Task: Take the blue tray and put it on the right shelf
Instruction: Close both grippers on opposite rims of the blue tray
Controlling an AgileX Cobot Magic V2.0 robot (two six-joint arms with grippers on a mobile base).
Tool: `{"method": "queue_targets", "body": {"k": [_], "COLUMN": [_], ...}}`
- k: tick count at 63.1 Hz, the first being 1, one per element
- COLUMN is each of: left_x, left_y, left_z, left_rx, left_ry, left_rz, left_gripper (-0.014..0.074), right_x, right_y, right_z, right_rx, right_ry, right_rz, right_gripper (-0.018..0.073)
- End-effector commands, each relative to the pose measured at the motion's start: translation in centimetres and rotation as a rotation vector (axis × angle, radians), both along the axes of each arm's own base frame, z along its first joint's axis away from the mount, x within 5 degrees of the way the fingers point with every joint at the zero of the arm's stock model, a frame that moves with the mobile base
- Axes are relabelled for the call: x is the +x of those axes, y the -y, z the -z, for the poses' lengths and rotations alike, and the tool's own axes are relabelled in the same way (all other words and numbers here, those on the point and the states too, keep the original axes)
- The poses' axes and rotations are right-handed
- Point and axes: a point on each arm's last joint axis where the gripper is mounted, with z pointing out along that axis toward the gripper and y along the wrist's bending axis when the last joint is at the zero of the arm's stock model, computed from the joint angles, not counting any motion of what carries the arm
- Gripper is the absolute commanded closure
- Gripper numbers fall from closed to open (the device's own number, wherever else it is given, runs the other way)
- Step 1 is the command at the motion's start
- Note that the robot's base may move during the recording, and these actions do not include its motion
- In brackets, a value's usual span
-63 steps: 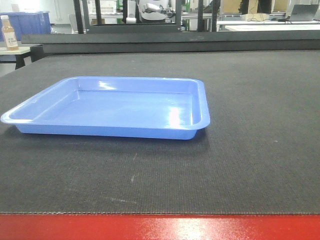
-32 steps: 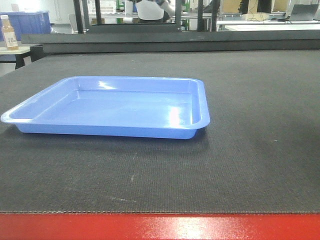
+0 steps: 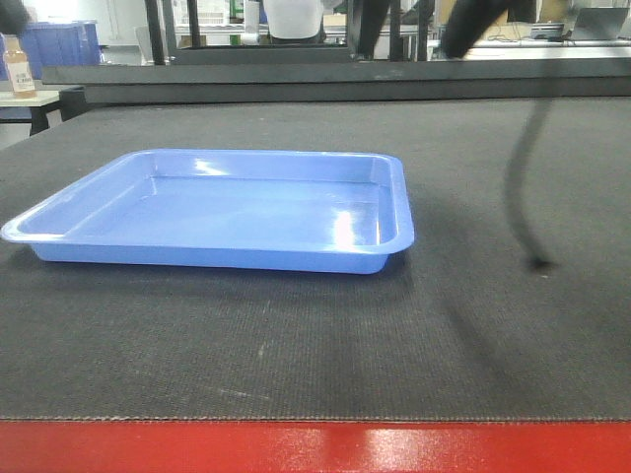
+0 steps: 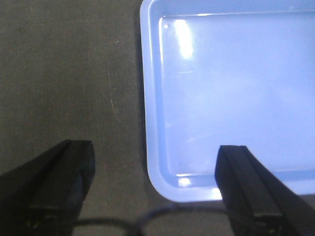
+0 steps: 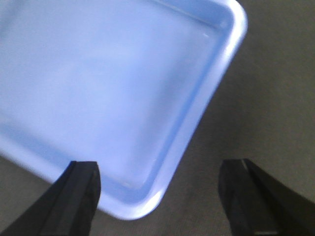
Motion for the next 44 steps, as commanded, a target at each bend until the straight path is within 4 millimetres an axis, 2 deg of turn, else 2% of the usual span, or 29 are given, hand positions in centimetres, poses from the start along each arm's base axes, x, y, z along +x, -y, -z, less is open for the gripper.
{"method": "queue_targets", "body": {"k": [1,12,28,44], "left_x": [1.3,4.4,7.7,9.4], "left_y": [0.4,0.9,1.3,1.6], "left_z": [-1.4,0.4,3.8,7.4], "left_rx": [-0.023,-0.054,-0.027,-0.012], "left_ry": [0.076,0.018,-0.064,-0.144], "left_rz": [-0.008,-0.058,-0.060,-0.062], "left_gripper": [0.0176,0.0176,0.0176,0.0176], "right_x": [1.5,4.4,5.8,6.6], "right_y": [-0.1,-1.6,-2.2,-2.7], "right_z": [-1.2,2.2,5.1,7.3], "right_rx": [0.004,-0.001,0.013,0.003], "right_ry": [0.024,-0.063,-0.110,-0.145], "right_rz": [0.108,0.175,0.228,0.249], "right_gripper": [-0.0030,-0.0030,-0.0030,-0.0030]}}
